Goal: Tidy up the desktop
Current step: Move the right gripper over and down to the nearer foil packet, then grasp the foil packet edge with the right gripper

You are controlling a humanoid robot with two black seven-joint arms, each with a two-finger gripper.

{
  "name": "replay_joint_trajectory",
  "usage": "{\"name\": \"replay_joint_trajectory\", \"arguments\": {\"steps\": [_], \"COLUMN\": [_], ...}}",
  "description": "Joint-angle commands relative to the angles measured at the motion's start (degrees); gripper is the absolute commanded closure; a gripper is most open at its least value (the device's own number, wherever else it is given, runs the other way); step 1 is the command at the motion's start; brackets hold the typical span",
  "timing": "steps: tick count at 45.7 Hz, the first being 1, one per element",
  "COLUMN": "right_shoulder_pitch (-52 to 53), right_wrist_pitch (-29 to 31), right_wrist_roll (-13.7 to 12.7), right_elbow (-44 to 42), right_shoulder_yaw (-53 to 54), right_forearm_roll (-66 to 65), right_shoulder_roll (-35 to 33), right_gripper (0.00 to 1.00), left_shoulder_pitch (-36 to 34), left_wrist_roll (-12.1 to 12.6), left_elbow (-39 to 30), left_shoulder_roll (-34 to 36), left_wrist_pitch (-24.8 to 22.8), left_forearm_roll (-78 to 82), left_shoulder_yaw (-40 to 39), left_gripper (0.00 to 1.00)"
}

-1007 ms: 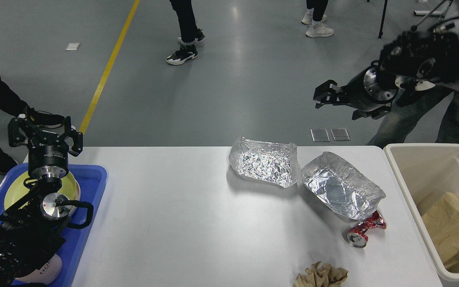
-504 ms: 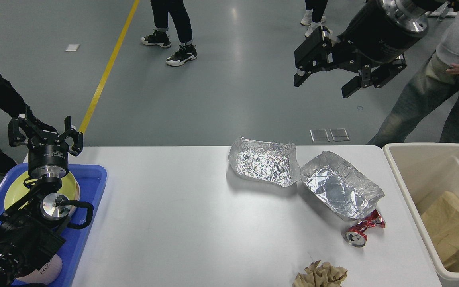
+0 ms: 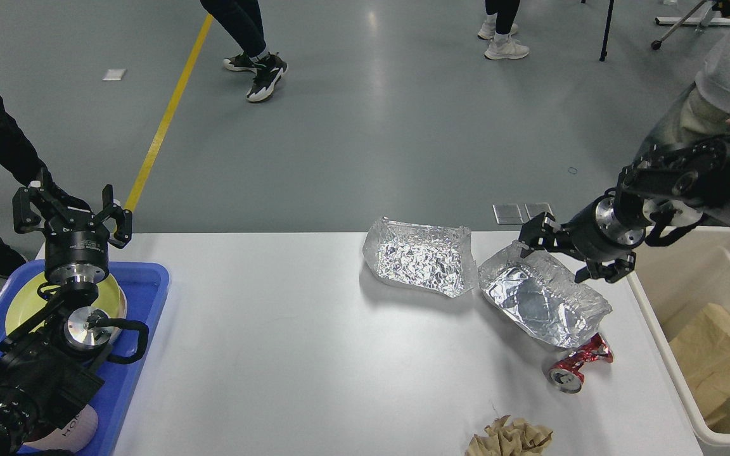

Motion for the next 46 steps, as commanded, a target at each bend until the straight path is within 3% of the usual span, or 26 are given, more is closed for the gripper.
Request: {"name": "replay_joint_trajectory", "arguments": {"steps": [1, 18, 32, 39, 42, 44, 46], "right_shoulder_pitch": [-8.50, -20.63, -24.94, -26.61, -27.14, -27.23, -27.14], "right_wrist_pitch": [-4.87, -12.52, -23.07, -23.77, -24.21, -24.39, -24.74], "right_wrist_roll": [0.01, 0.10, 0.10, 0.27, 0.27, 0.19, 0.19], "right_elbow": [-5.47, -14.44, -14.88, -14.61, -14.09, -14.09, -14.09], "right_shoulder_yaw": [1.05, 1.75, 1.84, 1.93, 1.93, 1.93, 1.93], "right_forearm_roll": [-0.12, -0.12, -0.12, -0.21, -0.21, -0.21, -0.21], "right_shoulder_roll": [0.08, 0.08, 0.70, 1.31, 1.84, 2.28, 2.63], "right_gripper": [0.00, 0.00, 0.03, 0.25, 0.44, 0.65, 0.72], "left_shoulder_pitch": [0.02, -0.07, 0.02, 0.02, 0.02, 0.02, 0.02], "left_wrist_roll": [0.00, 0.00, 0.00, 0.00, 0.00, 0.00, 0.00], "left_elbow": [0.01, -0.07, 0.01, 0.01, 0.01, 0.01, 0.01], "left_shoulder_roll": [0.00, 0.00, 0.00, 0.00, 0.00, 0.00, 0.00], "left_wrist_pitch": [-0.09, 0.00, 0.00, 0.00, 0.00, 0.00, 0.00], "left_forearm_roll": [0.00, 0.00, 0.00, 0.00, 0.00, 0.00, 0.00], "left_shoulder_yaw": [-0.06, -0.06, 0.03, 0.03, 0.03, 0.03, 0.03], "left_gripper": [0.04, 0.04, 0.04, 0.04, 0.04, 0.04, 0.04]}}
